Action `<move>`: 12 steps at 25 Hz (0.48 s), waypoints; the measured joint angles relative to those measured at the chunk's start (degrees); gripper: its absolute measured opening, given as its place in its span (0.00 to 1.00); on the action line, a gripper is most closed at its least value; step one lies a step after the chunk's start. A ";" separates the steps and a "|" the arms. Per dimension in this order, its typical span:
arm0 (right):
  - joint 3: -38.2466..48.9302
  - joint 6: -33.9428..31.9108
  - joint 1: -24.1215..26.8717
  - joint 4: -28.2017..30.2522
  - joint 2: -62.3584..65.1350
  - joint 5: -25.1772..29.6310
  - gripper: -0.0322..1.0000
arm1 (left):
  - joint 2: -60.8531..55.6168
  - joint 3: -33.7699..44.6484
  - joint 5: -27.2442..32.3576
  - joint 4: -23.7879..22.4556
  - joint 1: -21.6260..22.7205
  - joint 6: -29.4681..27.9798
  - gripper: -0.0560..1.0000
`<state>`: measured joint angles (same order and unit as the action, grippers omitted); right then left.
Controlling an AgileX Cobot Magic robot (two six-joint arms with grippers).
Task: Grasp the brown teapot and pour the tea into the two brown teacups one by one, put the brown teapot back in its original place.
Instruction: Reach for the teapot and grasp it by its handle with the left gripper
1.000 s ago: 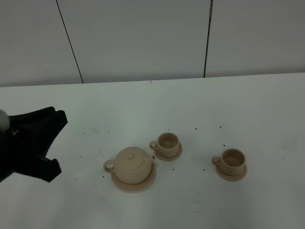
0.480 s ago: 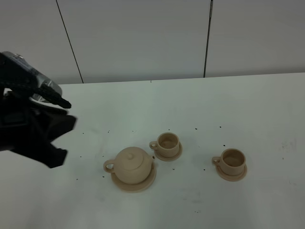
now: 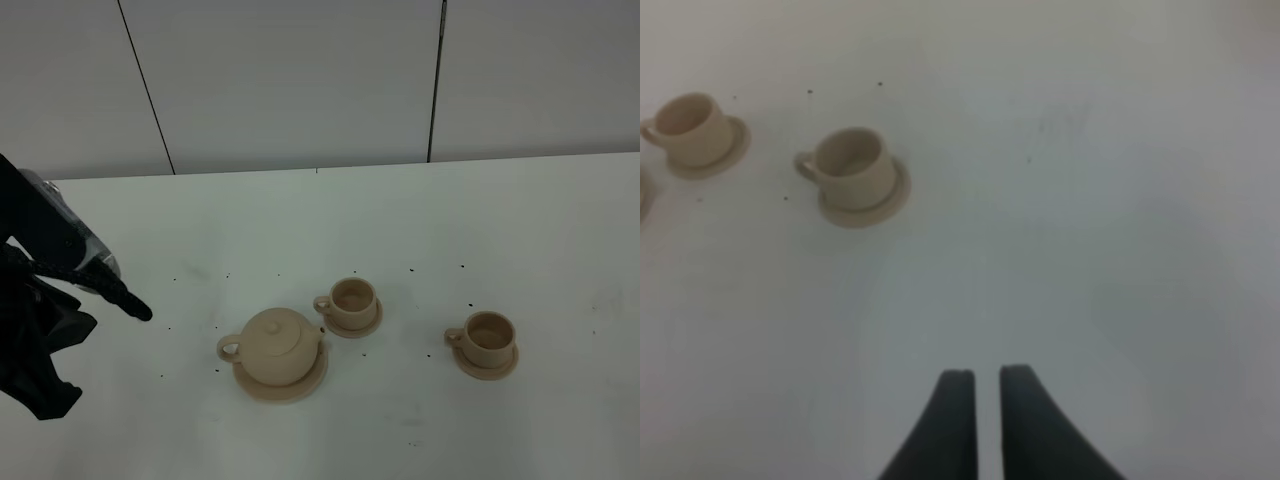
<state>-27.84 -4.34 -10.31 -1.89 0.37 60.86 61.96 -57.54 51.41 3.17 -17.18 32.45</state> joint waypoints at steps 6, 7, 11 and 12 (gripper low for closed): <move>0.00 0.00 0.00 0.00 0.00 0.00 0.09 | 1.04 0.00 1.15 0.00 0.00 1.95 0.28; 0.00 0.00 0.00 -0.02 0.00 0.00 0.09 | 1.59 0.00 1.81 0.00 0.00 2.76 0.28; 0.00 0.00 0.00 -0.07 0.00 0.00 0.10 | 5.07 0.00 3.39 2.40 0.00 7.80 0.28; 0.00 0.00 0.00 -0.07 0.00 0.00 0.10 | 6.19 0.00 3.46 3.52 0.00 9.24 0.28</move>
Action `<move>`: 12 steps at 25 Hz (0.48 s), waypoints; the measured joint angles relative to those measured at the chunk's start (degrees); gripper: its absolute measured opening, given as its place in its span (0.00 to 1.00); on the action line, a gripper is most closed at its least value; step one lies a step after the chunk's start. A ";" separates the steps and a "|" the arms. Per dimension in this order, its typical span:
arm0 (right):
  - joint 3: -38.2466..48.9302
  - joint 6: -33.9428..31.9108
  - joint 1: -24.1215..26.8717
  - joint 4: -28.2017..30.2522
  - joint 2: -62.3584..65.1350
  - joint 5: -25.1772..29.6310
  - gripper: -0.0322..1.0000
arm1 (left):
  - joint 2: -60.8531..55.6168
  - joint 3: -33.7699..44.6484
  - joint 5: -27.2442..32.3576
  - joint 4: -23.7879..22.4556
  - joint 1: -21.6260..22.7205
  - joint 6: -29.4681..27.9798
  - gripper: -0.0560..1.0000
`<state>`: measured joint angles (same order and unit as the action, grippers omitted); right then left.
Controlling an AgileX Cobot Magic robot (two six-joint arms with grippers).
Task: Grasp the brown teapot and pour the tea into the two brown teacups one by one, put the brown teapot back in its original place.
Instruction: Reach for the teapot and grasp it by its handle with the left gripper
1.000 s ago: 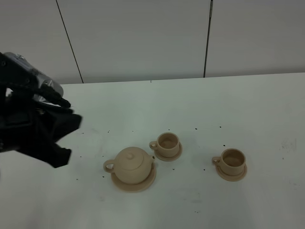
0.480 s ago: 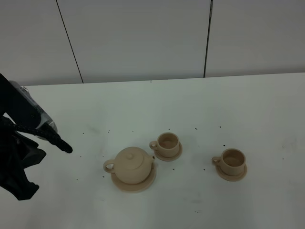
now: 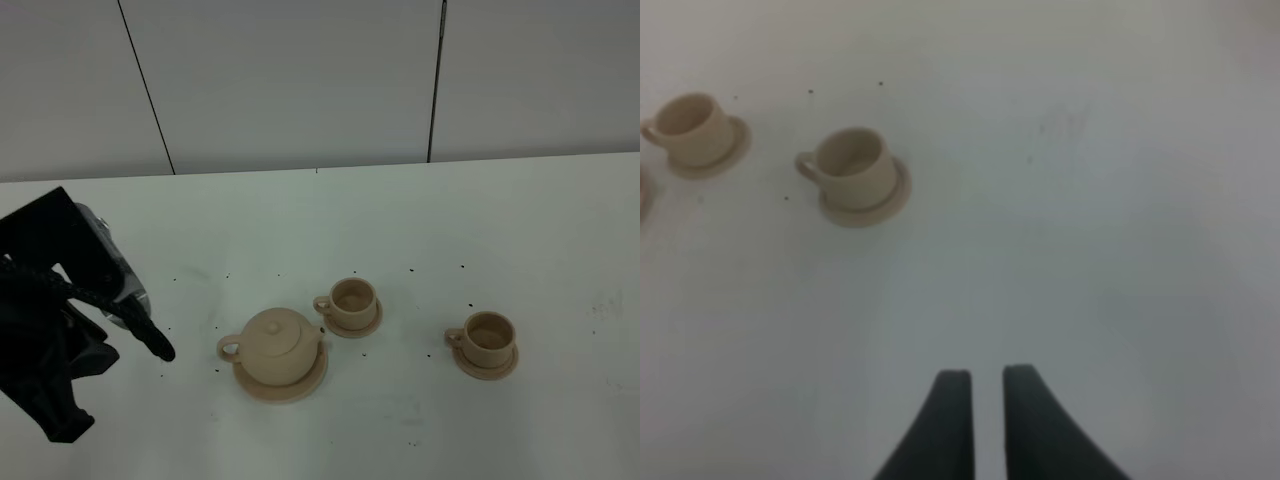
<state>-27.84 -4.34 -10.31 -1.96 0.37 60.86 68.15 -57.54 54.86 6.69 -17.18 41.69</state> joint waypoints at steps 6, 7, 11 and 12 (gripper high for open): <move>0.00 0.00 0.00 -0.06 0.00 0.00 0.11 | 7.06 0.00 1.57 3.12 0.00 9.74 0.28; 0.00 0.00 0.00 -0.06 0.00 0.00 0.11 | 7.95 0.00 1.59 2.79 0.00 10.65 0.28; 0.00 0.00 0.00 -0.06 0.00 0.00 0.12 | 9.19 0.00 0.05 0.48 0.00 12.10 0.28; 0.00 0.00 0.00 -0.06 0.00 0.00 0.12 | 9.19 0.00 -1.02 -0.49 0.00 12.33 0.28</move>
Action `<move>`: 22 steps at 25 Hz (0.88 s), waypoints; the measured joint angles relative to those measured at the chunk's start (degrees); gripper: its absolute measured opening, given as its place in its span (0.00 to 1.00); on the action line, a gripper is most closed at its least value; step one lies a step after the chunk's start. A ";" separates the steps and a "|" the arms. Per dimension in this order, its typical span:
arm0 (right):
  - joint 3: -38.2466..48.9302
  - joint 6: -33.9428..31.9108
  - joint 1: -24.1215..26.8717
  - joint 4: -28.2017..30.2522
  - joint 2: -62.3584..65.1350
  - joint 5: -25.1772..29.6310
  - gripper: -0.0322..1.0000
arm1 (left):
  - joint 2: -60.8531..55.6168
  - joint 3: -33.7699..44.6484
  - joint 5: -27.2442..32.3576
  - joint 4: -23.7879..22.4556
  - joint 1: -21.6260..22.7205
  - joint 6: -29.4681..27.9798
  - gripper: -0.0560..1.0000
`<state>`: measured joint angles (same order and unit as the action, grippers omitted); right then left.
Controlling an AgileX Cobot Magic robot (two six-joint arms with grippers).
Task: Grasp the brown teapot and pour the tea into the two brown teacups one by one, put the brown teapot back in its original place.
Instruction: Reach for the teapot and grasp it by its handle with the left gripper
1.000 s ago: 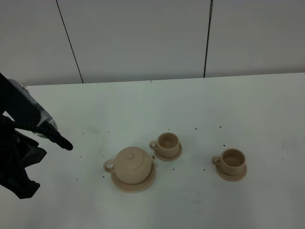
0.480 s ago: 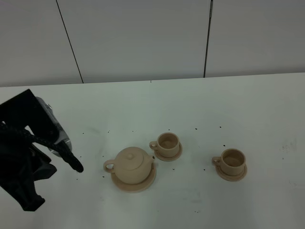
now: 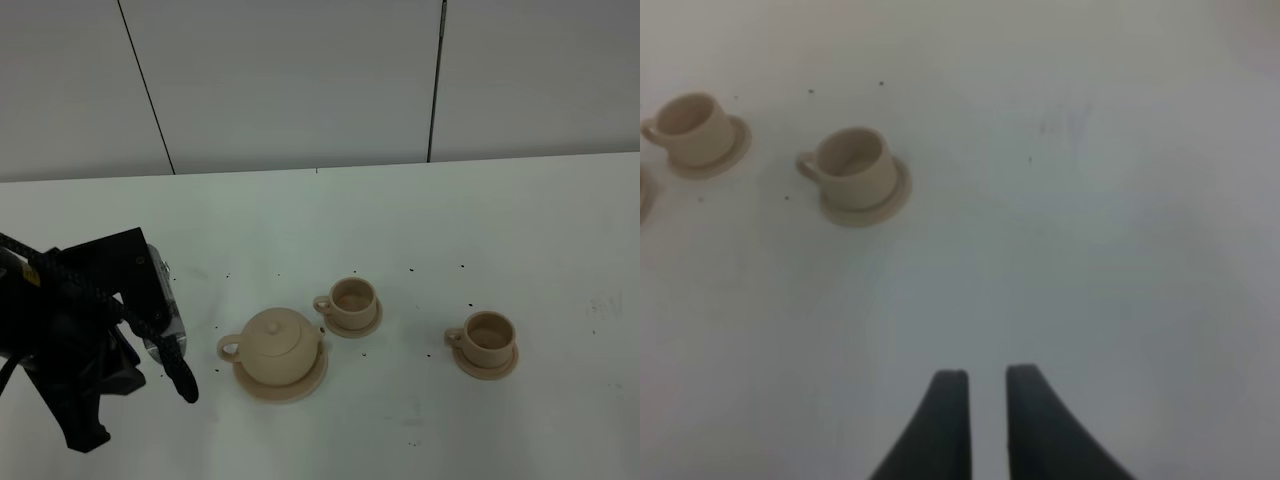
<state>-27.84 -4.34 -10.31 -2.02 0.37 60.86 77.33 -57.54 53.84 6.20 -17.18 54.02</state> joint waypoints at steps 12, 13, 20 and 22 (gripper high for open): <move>0.00 0.00 0.00 0.00 0.00 0.02 0.13 | 8.80 -11.69 -2.14 1.42 9.65 7.75 0.28; 0.00 0.00 0.00 0.00 0.00 0.02 0.14 | 9.06 -12.73 -0.90 2.78 10.32 9.36 0.28; 0.00 0.00 0.00 -0.01 0.00 0.02 0.14 | 9.74 -17.84 1.49 11.09 10.81 17.34 0.28; 0.00 0.00 0.00 -0.01 0.00 0.02 0.15 | 11.16 -18.16 2.14 12.21 10.81 17.69 0.28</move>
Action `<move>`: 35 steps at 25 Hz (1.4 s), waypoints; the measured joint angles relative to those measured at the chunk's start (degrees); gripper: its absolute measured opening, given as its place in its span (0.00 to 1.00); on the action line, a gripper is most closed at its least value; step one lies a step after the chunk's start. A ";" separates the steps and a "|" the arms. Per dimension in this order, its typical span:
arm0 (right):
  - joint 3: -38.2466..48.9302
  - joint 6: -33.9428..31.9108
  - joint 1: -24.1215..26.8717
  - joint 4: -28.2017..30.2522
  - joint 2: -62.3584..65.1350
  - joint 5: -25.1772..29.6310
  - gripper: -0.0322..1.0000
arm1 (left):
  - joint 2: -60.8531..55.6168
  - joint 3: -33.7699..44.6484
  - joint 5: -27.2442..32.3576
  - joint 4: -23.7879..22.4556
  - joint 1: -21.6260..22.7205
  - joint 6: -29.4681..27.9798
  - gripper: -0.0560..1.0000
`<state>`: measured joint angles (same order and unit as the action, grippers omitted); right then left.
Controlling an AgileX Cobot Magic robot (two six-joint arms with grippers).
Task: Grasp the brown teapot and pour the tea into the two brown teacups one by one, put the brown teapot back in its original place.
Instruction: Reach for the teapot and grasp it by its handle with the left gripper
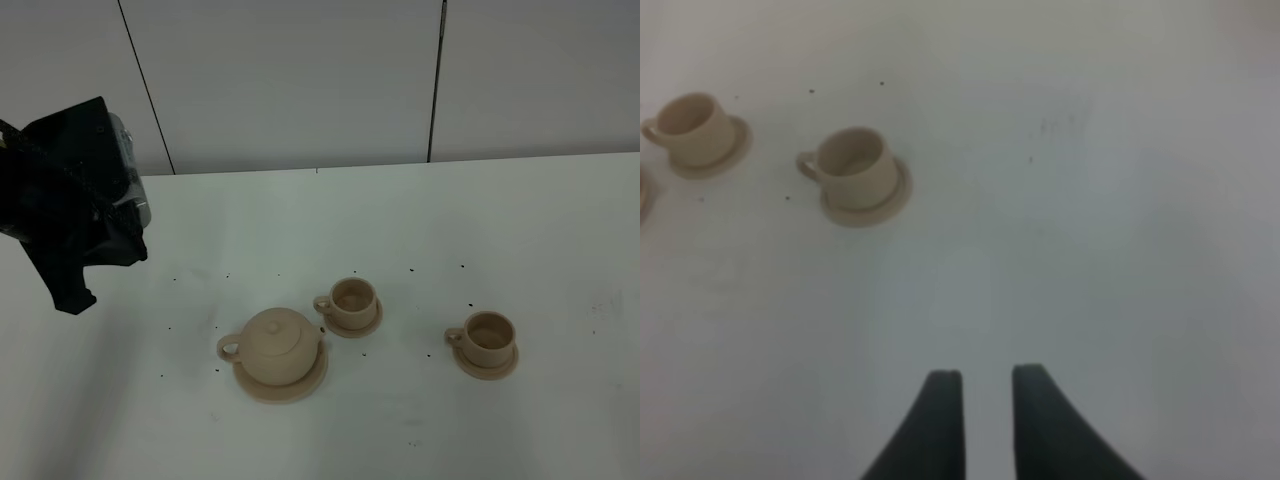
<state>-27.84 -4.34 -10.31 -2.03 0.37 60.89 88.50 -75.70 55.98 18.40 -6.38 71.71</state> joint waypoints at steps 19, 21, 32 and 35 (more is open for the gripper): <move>0.00 0.00 0.00 0.00 0.00 0.00 0.17 | 8.19 0.00 2.65 0.81 0.00 -1.35 0.28; 0.00 0.00 0.00 0.00 0.00 0.00 0.18 | 8.19 0.00 2.52 1.02 0.00 -1.35 0.28; 0.00 0.00 0.00 0.00 0.00 0.00 0.19 | 10.21 -1.64 -1.00 -7.85 -2.57 -4.36 0.28; 0.00 0.00 0.00 0.00 0.00 0.00 0.19 | 12.00 -4.02 2.16 -8.97 -4.37 -5.61 0.28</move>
<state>-27.84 -4.34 -10.31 -2.03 0.37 60.89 100.50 -79.72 58.14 9.44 -10.75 66.11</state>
